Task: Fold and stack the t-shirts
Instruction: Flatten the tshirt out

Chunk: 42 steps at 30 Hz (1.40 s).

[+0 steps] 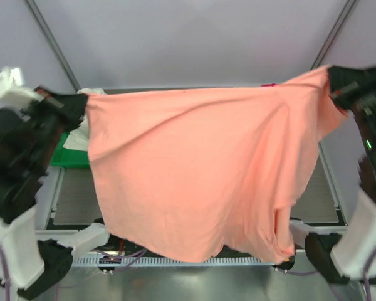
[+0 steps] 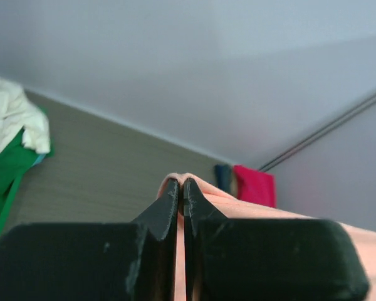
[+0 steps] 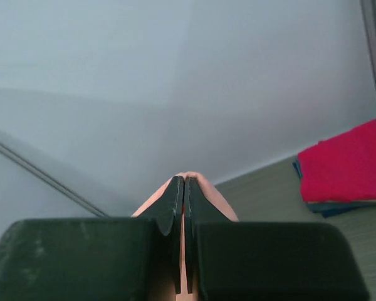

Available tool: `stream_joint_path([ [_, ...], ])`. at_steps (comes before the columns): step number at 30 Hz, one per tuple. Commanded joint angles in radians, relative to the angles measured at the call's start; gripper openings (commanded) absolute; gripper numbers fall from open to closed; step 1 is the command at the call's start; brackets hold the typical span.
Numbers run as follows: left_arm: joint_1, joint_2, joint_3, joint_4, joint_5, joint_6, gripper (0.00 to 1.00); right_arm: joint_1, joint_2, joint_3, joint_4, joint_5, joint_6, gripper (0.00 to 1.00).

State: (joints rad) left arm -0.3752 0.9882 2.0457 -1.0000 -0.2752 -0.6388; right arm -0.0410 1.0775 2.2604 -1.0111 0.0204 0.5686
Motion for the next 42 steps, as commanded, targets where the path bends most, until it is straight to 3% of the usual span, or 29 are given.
stream_joint_path([
  [1, 0.054, 0.266, -0.044, -0.141, -0.109, 0.025, 0.00, 0.003, 0.349, -0.163, 0.046, -0.042, -0.044, 0.01],
  [3, 0.146, 0.427, -0.080, -0.112, 0.056, 0.025, 0.00, 0.038, 0.464, -0.176, 0.110, -0.034, -0.053, 0.01],
  [5, 0.278, 0.553, -0.145, -0.072, 0.164, 0.033, 0.26, 0.084, 0.677, -0.107, 0.108, -0.046, -0.099, 0.06],
  [6, 0.304, 0.681, -0.142, -0.069, 0.232, 0.040, 0.40, 0.102, 0.759, -0.061, 0.088, -0.056, -0.117, 0.35],
  [7, 0.329, 0.729, -0.139, -0.069, 0.251, 0.071, 0.70, 0.136, 0.882, 0.059, 0.001, -0.042, -0.139, 0.60],
  [8, 0.331, 0.768, -0.133, -0.068, 0.255, 0.085, 0.78, 0.151, 0.930, 0.103, -0.030, -0.030, -0.148, 0.66],
  [10, 0.329, 0.797, -0.165, -0.042, 0.237, 0.106, 0.86, 0.190, 0.950, 0.078, -0.014, 0.018, -0.168, 0.75],
  [18, 0.323, 0.615, -0.502, 0.162, 0.226, 0.107, 0.88, 0.222, 0.661, -0.456, 0.258, 0.010, -0.131, 0.80],
  [22, 0.260, 0.564, -0.663, 0.300, 0.269, 0.076, 0.88, 0.231, 0.566, -0.730, 0.368, -0.007, -0.105, 0.81],
  [25, 0.193, 0.601, -0.719, 0.412, 0.327, 0.042, 0.88, 0.231, 0.545, -0.846, 0.410, -0.040, -0.090, 0.81],
  [29, 0.128, 0.775, -0.668, 0.486, 0.309, 0.024, 0.88, 0.231, 0.576, -0.886, 0.431, -0.059, -0.090, 0.81],
  [36, 0.113, 1.024, -0.533, 0.454, 0.223, -0.007, 0.88, 0.231, 0.641, -0.838, 0.437, -0.074, -0.104, 0.81],
  [42, 0.113, 1.113, -0.533, 0.511, 0.199, -0.042, 0.82, 0.231, 0.706, -0.815, 0.450, -0.070, -0.111, 0.81],
])
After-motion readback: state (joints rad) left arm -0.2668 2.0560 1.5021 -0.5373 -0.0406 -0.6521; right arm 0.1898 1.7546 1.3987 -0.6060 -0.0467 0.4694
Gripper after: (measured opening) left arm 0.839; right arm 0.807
